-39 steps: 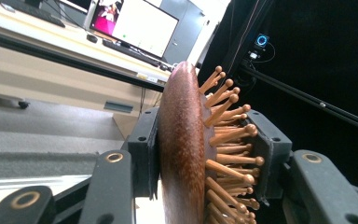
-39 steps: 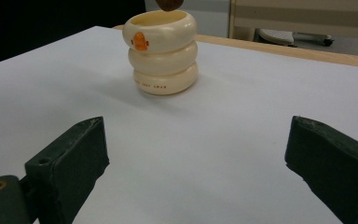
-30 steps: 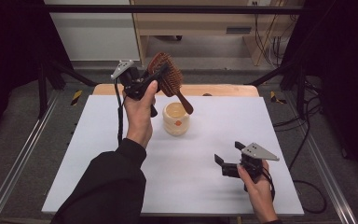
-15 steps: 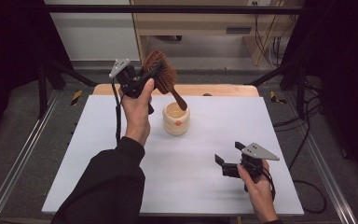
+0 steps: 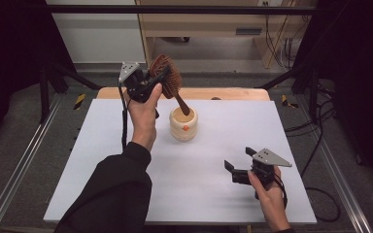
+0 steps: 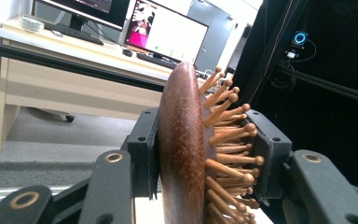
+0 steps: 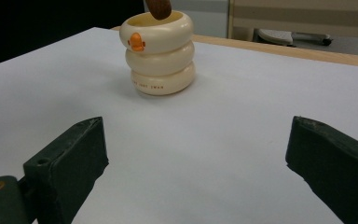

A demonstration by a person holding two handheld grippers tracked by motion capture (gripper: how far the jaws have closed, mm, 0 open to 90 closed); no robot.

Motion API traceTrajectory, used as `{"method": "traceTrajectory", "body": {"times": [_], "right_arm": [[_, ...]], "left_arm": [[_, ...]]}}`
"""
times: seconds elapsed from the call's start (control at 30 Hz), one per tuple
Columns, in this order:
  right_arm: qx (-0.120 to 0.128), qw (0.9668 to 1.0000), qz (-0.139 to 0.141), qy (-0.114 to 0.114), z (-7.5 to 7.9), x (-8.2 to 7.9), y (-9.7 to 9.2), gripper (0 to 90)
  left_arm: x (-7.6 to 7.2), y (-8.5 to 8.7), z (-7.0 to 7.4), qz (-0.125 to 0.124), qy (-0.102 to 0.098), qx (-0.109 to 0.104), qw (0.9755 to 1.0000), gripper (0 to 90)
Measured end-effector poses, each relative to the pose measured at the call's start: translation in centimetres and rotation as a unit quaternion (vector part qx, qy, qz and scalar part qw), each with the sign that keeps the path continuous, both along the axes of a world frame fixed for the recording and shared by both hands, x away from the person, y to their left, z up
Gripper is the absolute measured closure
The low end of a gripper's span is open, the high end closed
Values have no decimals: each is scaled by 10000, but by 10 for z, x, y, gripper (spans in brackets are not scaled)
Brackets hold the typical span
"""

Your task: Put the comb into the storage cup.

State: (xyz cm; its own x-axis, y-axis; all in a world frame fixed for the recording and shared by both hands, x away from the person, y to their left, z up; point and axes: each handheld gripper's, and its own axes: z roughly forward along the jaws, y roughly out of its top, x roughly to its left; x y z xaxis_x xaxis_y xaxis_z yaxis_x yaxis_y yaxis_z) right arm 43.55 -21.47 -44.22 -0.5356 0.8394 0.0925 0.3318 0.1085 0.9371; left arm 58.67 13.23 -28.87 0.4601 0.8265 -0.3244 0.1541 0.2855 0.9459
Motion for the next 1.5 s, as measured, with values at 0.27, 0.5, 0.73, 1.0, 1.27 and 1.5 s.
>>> {"method": "traceTrajectory", "body": {"times": [0.27, 0.5, 0.73, 1.0, 1.27, 1.5], "right_arm": [[-2, 10000, 10, 3, 0, 0, 0, 55], [-1, 10000, 15, 6, 0, 0, 0, 55], [1, 10000, 14, 11, 0, 0, 0, 55], [6, 10000, 17, 14, 0, 0, 0, 55], [1, 10000, 28, 24, -1, 0, 0, 55], [6, 10000, 34, 32, -1, 0, 0, 55]], "left_arm": [[1, -4, -4, -6, 27, 111, 9999, 518], [2, -7, -9, -23, 62, 160, 9998, 517], [3, -10, -15, -41, 120, 237, 9996, 517], [2, -15, -21, -105, 149, 315, 9993, 517], [3, -18, -25, -116, 179, 392, 9990, 517], [3, -20, -26, -129, 177, 439, 9988, 517]]}}
